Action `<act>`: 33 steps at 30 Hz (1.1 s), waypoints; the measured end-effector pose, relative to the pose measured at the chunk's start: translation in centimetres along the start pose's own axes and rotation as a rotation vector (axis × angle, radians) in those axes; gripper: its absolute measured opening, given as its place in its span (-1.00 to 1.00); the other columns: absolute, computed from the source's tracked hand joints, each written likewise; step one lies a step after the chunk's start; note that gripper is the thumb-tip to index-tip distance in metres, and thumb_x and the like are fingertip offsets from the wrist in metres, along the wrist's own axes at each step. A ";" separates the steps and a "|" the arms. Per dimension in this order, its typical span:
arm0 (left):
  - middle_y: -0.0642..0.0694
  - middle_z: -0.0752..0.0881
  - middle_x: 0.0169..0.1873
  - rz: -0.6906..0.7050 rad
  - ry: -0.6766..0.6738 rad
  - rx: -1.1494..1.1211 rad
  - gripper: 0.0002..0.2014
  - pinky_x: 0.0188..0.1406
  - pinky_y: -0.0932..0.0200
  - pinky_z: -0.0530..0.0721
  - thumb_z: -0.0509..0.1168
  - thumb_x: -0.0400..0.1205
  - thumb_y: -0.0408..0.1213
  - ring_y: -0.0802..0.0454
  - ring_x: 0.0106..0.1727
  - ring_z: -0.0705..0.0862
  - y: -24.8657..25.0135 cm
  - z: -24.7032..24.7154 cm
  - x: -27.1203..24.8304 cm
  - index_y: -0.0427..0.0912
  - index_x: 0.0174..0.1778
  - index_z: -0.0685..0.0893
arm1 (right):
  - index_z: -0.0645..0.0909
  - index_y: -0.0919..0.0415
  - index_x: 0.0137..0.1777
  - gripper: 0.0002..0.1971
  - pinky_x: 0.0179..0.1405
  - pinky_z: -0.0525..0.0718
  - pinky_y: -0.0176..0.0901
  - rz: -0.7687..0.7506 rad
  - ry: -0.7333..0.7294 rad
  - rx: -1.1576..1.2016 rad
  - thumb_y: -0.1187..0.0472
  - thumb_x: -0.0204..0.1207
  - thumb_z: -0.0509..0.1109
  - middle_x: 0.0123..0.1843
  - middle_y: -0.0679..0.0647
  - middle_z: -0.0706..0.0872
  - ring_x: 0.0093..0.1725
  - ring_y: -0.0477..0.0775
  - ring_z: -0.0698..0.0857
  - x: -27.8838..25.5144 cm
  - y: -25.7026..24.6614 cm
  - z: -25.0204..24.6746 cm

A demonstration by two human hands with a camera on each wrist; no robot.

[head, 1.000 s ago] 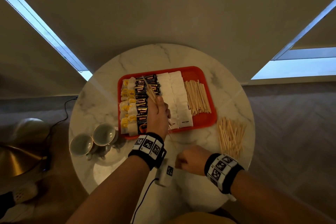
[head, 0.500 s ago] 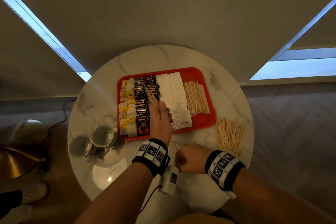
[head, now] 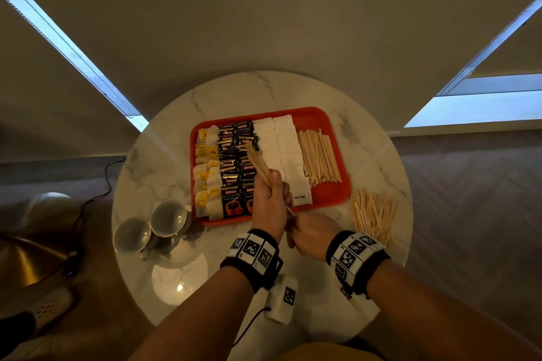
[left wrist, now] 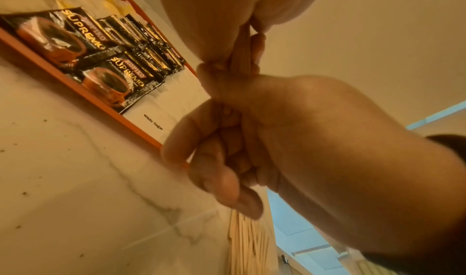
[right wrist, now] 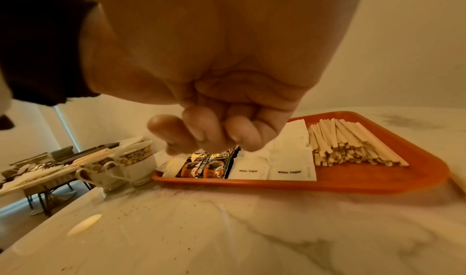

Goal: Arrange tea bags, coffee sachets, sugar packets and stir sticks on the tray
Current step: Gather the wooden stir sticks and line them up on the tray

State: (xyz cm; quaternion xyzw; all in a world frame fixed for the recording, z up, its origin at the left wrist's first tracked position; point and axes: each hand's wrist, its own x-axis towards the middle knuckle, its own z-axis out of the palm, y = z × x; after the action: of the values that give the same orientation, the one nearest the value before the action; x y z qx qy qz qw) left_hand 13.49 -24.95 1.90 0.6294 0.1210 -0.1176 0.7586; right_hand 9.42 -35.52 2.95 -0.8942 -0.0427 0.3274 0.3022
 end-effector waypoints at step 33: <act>-0.26 0.56 -0.34 -0.262 -0.261 0.372 -0.55 -0.36 0.15 0.42 -0.12 0.80 0.13 -0.12 -0.38 0.48 -3.0 1.4 0.7 -0.02 0.16 0.61 | 0.48 0.02 0.51 -0.50 0.18 0.68 -0.08 0.088 0.482 0.288 -0.24 0.72 0.13 0.33 -0.05 0.62 0.17 -0.05 0.67 4.4 2.6 -5.5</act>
State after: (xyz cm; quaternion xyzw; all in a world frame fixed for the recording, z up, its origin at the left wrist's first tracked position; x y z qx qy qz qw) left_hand 13.18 -26.91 -0.83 0.7166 0.0791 -0.3152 0.6172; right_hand 15.92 -39.26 2.26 -0.8952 0.1160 0.1208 0.4131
